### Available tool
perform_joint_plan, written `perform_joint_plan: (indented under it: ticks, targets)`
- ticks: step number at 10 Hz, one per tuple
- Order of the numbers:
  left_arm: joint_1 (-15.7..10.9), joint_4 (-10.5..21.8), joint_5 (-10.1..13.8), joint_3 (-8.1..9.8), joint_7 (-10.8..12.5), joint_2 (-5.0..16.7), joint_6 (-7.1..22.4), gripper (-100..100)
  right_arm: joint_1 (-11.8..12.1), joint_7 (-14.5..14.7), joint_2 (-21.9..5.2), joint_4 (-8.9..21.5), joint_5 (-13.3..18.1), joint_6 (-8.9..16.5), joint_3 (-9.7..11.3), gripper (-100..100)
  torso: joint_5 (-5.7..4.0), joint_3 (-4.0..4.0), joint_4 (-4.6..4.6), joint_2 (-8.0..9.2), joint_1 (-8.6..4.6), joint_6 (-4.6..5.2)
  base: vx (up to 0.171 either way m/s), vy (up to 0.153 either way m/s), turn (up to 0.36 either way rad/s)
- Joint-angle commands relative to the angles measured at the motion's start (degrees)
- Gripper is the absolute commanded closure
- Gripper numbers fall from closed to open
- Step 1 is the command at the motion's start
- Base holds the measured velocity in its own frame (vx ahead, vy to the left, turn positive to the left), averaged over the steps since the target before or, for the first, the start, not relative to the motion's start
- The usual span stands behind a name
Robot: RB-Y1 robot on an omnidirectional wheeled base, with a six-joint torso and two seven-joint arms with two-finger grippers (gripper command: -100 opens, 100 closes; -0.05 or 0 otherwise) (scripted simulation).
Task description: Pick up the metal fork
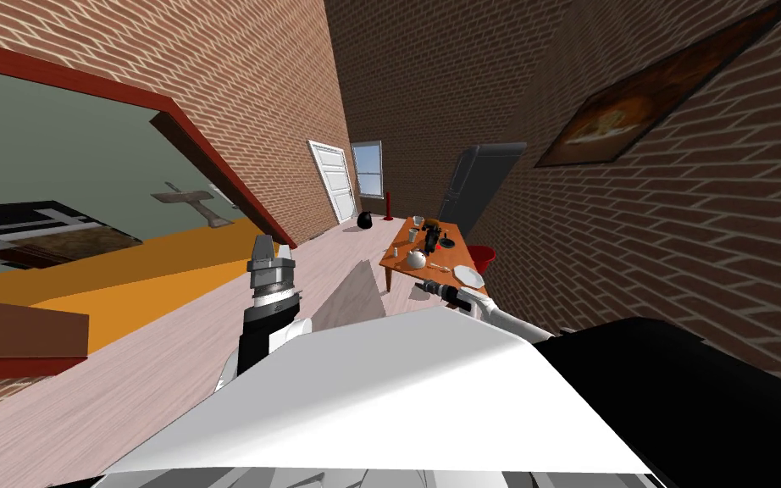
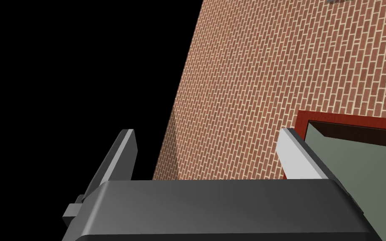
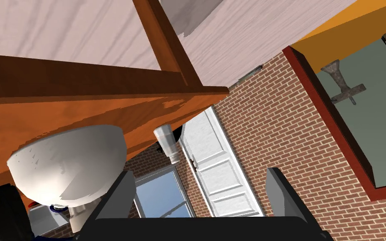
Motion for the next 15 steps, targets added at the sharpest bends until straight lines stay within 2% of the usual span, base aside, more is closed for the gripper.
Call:
perform_joint_plan:
  ticks: [1, 2, 3, 4, 5, 7, 8, 9, 11, 12, 13, 14, 15]
  targets:
    - [0.00, 0.00, 0.00, 0.00, 0.00, 0.00, 0.00, 0, -0.43, -0.26, -1.31, 2.43, 0.88, -0.26, 0.38, -100, 0.00, 0.00, 0.00, 0.00, 0.00, 0.00, 0.024, 0.004, 0.089]
    - [0.01, 0.00, 0.00, 0.00, 0.00, 0.00, 0.00, 0, -0.43, -0.26, -1.31, 2.43, 0.88, -0.26, 0.38, -100, 0.00, 0.01, 0.00, 0.02, -0.02, 0.04, 0.009, 0.000, -0.009]
    - [0.01, 0.00, 0.00, 0.01, 0.00, 0.00, 0.00, 0, -1.05, -0.21, -2.73, 4.13, 3.01, 0.29, 1.61, -100, -0.01, 0.03, 0.01, 0.07, -0.02, 0.04, 0.017, 0.002, 0.184]
    - [0.00, 0.00, 0.00, 0.00, 0.00, 0.00, 0.00, 0, -1.05, -0.21, -2.73, 4.95, 3.01, 0.29, 1.61, -100, -0.01, 0.02, 0.01, 0.03, -0.03, -0.01, 0.024, -0.003, 0.090]
    - [0.01, 0.00, 0.00, 0.01, 0.00, 0.00, 0.00, 0, -1.63, -0.12, -4.05, 7.00, 5.15, 0.85, 2.81, -100, -0.01, 0.01, 0.00, 0.03, -0.03, 0.05, 0.040, 0.003, 0.116]
    - [0.01, 0.00, 0.00, 0.01, 0.00, 0.00, 0.00, 0, -1.63, -0.12, -4.05, 7.41, 5.15, 0.85, 2.81, -100, -0.01, -0.01, -0.01, -0.01, -0.05, 0.04, 0.022, -0.008, 0.046]
    - [0.01, 0.00, 0.00, 0.01, 0.00, 0.00, 0.00, 0, -2.17, 0.00, -5.25, 9.03, 7.29, 1.42, 3.99, -100, -0.02, 0.03, 0.01, 0.05, -0.05, 0.05, 0.022, -0.012, 0.143]
    - [0.00, 0.00, 0.00, 0.00, 0.00, 0.00, 0.00, 0, -2.17, 0.00, -5.25, 9.80, 7.29, 1.42, 3.99, -100, -0.02, 0.01, 0.01, 0.02, -0.07, 0.01, 0.030, -0.014, 0.096]
    - [0.00, 0.00, 0.00, 0.00, 0.00, 0.00, 0.00, 0, -3.13, 0.34, -7.34, 13.53, 11.29, 2.55, 6.24, -100, -0.02, -0.03, -0.01, -0.06, -0.07, 0.02, 0.059, -0.020, 0.197]
    - [0.01, 0.00, 0.00, 0.01, 0.00, 0.00, 0.00, 0, -3.13, 0.34, -7.34, 14.08, 11.54, 2.55, 6.24, -100, -0.02, -0.07, -0.02, -0.12, -0.14, 0.02, 0.046, -0.037, 0.079]
    - [0.01, 0.00, 0.00, 0.01, 0.00, 0.00, 0.00, 0, -3.55, 0.55, -8.20, 15.62, 13.62, 3.11, 7.30, -100, -0.05, -0.05, -0.02, -0.08, -0.15, 0.04, 0.048, -0.035, 0.133]
    - [0.01, 0.00, 0.00, 0.01, 0.00, 0.00, 0.00, 0, -3.92, 0.79, -8.94, 18.34, 15.35, 3.66, 8.32, -100, -0.04, -0.06, -0.02, -0.10, -0.16, 0.01, 0.078, -0.056, 0.187]
    - [0.01, 0.00, 0.00, 0.01, 0.00, 0.01, 0.00, 0, -3.92, 0.79, -8.94, 18.47, 15.65, 3.66, 8.32, -100, -0.04, -0.10, -0.03, -0.17, -0.22, 0.02, 0.059, -0.046, 0.093]
